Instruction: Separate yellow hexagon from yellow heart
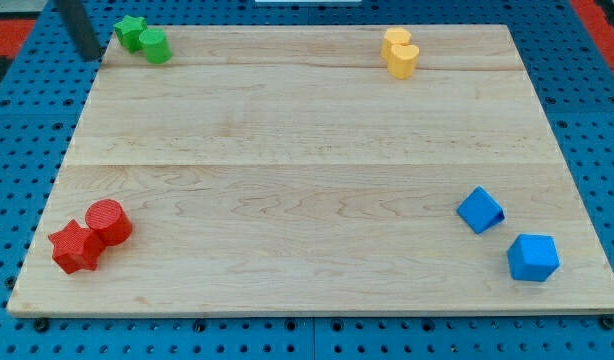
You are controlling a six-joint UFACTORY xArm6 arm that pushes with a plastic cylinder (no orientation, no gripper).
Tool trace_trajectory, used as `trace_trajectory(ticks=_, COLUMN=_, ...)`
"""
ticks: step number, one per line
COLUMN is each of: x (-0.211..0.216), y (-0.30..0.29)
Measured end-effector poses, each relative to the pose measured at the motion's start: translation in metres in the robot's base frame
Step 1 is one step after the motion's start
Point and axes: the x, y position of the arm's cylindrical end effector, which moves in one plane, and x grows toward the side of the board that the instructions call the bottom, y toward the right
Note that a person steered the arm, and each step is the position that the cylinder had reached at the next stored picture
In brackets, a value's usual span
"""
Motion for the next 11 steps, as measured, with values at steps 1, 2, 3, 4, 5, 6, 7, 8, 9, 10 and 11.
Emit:
trace_trajectory(ticks=1, x=-0.028, y=0.026)
trace_trajectory(ticks=2, x=-0.034, y=0.038)
trace_trajectory(ticks=3, x=-0.024, y=0.038)
trace_trajectory(ticks=4, x=-0.009, y=-0.011)
trace_trajectory(ticks=5, x=0.011, y=-0.020)
trace_trajectory(ticks=6, x=0.085, y=0.026)
trace_trajectory(ticks=7, x=0.121, y=0.164)
trace_trajectory(ticks=8, x=0.134, y=0.315)
trace_trajectory(ticks=9, x=0.109, y=0.454)
trace_trajectory(ticks=10, x=0.062, y=0.489)
trace_trajectory(ticks=11, x=0.017, y=0.433)
